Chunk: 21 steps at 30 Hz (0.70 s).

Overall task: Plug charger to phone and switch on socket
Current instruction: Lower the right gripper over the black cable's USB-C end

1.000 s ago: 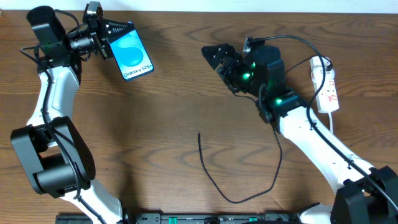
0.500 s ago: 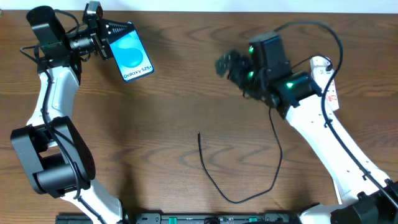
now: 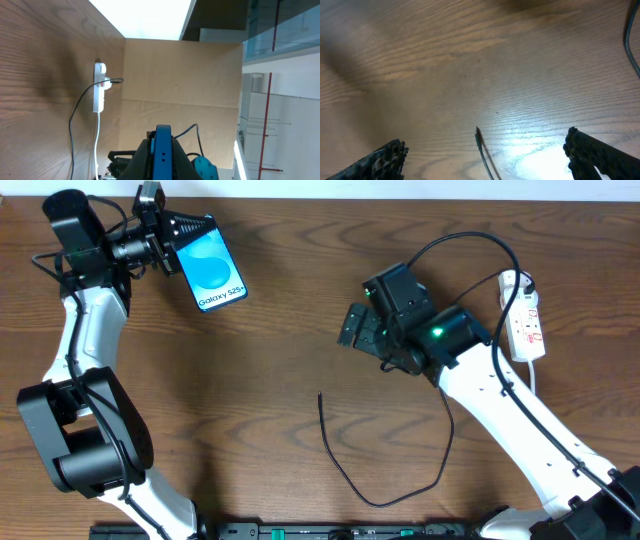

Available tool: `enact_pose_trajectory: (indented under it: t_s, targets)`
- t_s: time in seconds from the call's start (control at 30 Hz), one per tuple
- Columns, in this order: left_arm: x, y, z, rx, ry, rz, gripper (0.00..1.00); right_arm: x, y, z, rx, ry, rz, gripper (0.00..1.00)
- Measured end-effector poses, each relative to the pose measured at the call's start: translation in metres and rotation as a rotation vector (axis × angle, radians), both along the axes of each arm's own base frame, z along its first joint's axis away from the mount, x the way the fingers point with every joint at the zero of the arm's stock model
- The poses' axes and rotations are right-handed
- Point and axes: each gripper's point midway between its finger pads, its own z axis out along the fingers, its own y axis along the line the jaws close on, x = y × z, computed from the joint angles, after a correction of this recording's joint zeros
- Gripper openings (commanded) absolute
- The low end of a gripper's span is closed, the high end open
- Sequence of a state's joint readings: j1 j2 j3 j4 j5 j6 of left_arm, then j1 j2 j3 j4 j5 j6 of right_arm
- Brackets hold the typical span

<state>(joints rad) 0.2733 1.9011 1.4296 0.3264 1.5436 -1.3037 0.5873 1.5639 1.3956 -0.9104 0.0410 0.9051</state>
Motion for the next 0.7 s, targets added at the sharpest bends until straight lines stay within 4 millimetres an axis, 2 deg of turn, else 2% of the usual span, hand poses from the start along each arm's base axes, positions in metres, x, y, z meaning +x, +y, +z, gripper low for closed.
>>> enact_pose_trajectory:
  t_s: [0.13, 0.33, 0.43, 0.7]
  targets:
    - [0.000, 0.000, 0.000, 0.000, 0.000, 0.000, 0.07, -0.006, 0.010, -0.012, -0.034, 0.021, 0.029, 0.97]
    - [0.000, 0.000, 0.000, 0.000, 0.000, 0.000, 0.07, -0.019, 0.031, -0.065, -0.133, 0.133, 0.098, 0.95]
    - [0.000, 0.000, 0.000, 0.000, 0.000, 0.000, 0.07, -0.027, 0.041, -0.083, -0.164, 0.170, 0.130, 0.95]
    - [0.000, 0.000, 0.000, 0.000, 0.000, 0.000, 0.07, -0.040, 0.054, -0.105, -0.207, 0.215, 0.178, 0.96]
